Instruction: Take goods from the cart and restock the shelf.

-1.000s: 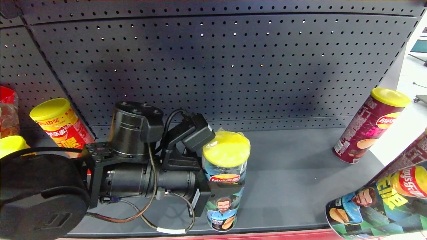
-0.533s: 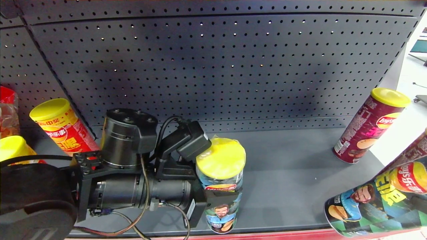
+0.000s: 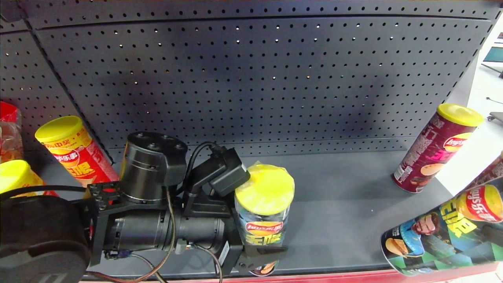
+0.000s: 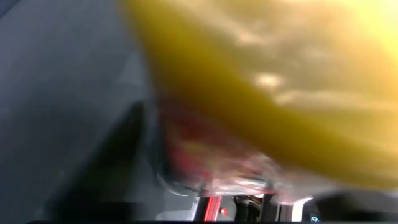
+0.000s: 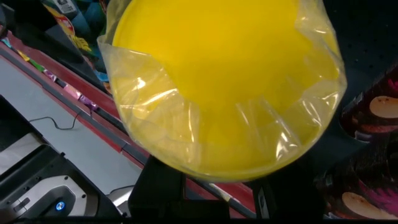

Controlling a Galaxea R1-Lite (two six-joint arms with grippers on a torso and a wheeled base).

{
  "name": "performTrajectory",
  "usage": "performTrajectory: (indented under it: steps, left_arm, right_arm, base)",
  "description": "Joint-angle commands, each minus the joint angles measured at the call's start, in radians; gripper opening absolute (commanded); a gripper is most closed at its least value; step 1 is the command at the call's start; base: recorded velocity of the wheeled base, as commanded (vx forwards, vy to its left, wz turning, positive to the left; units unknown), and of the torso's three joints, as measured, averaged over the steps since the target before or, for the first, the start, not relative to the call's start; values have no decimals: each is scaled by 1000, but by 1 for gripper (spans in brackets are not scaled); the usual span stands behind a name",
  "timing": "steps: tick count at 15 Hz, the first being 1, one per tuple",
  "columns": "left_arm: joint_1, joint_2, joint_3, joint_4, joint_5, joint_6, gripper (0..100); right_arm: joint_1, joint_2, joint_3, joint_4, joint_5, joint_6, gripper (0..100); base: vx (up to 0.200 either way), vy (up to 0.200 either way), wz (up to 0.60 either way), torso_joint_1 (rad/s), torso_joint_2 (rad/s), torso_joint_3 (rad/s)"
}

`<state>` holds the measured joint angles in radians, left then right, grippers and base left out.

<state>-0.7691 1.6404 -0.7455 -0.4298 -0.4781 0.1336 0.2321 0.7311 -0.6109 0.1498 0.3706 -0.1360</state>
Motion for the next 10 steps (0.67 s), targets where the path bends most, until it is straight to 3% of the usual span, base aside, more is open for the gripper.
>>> performTrajectory:
  steps: [1, 6, 10]
  left_arm:
    - [-2, -2, 2, -6, -1, 1, 100]
    - [-1, -114, 98, -4, 13, 1, 100]
    - [1, -237, 224, -4, 26, 1, 100]
  right_arm:
    - [23, 48, -32, -1, -2, -1, 0]
    - [150, 220, -138, -3, -9, -19, 0]
    - [161, 395, -205, -45, -6, -73, 0]
  base:
    - [0, 0, 0, 0, 0, 0]
    - [0, 0, 0, 0, 0, 0]
    - [0, 0, 0, 0, 0, 0]
